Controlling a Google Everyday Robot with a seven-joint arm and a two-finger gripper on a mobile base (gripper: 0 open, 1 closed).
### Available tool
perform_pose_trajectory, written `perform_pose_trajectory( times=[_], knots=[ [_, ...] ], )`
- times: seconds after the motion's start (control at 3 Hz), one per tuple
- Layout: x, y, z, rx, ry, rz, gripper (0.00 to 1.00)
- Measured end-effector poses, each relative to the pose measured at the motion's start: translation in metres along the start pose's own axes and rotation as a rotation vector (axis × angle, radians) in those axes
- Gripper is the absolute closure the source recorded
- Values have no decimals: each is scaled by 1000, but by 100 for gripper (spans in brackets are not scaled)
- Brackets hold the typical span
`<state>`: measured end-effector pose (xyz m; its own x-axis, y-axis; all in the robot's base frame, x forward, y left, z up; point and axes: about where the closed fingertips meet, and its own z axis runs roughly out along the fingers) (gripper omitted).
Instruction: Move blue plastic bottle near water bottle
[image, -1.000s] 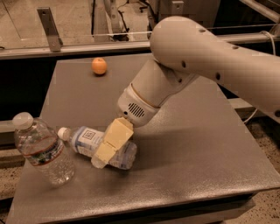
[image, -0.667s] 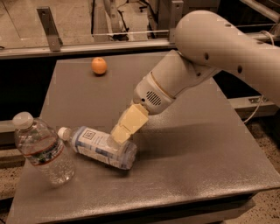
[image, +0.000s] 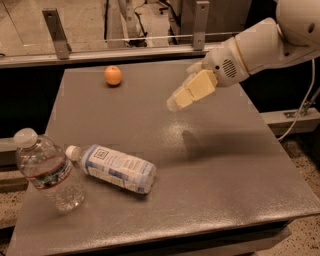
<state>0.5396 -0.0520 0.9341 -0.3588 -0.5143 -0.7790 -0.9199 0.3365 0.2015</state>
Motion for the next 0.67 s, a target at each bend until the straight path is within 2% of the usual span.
perform_pose_trajectory(
  times=[0.33, 0.67],
  knots=[
    [-18, -24, -39, 45, -135, -20, 0],
    [-22, -24, -43, 47, -147, -25, 0]
  ],
)
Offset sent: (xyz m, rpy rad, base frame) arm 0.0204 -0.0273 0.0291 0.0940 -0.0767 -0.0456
